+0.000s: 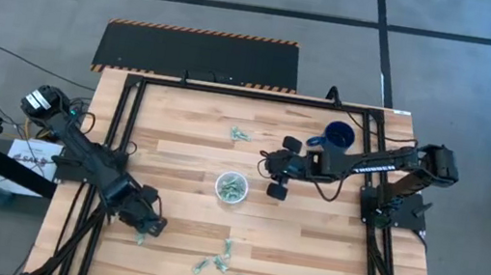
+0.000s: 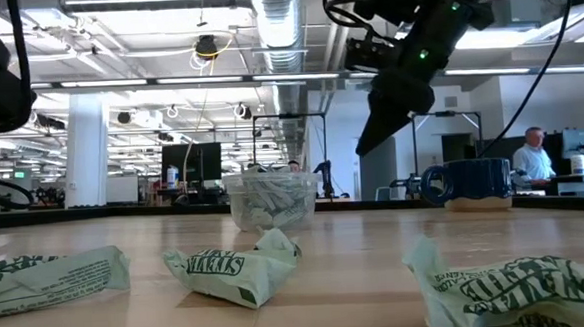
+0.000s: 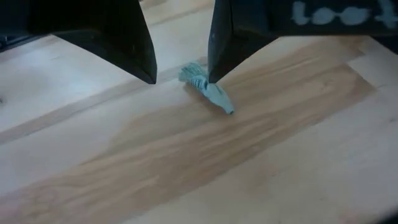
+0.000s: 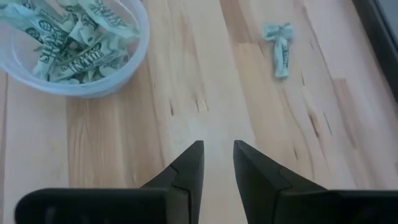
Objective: Pick and place items into bin
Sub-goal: Put the stevia packet into the transparent bin
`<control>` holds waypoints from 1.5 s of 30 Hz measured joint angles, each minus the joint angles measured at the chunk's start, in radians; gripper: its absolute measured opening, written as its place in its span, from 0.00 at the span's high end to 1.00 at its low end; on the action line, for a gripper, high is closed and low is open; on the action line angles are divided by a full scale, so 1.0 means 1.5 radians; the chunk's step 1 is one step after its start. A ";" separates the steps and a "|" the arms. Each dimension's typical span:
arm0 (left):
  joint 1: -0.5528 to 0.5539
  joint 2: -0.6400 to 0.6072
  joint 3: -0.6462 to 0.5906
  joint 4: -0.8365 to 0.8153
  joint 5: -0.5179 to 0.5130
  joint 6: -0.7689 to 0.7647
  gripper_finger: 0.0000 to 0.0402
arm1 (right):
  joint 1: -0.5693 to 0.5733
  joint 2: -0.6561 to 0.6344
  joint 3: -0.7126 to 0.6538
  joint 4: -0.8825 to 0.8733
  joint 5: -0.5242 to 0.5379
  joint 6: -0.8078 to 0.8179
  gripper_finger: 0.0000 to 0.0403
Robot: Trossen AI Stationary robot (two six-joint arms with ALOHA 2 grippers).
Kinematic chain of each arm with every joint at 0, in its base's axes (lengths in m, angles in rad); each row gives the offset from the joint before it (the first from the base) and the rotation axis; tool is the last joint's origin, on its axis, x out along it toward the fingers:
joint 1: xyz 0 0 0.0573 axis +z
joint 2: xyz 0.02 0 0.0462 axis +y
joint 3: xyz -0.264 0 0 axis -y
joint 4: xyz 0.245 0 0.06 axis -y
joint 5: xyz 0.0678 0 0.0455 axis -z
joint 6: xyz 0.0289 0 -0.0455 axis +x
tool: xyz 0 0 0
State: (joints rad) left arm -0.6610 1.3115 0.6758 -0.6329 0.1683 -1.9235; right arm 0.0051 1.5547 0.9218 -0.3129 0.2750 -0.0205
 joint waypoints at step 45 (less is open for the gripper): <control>-0.005 0.109 0.000 0.003 0.006 0.024 0.96 | 0.000 0.003 0.000 0.042 -0.006 -0.022 0.80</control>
State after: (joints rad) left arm -0.6685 1.4746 0.6760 -0.6285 0.1780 -1.8869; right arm 0.0051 1.5593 0.9222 -0.2493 0.2661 -0.0528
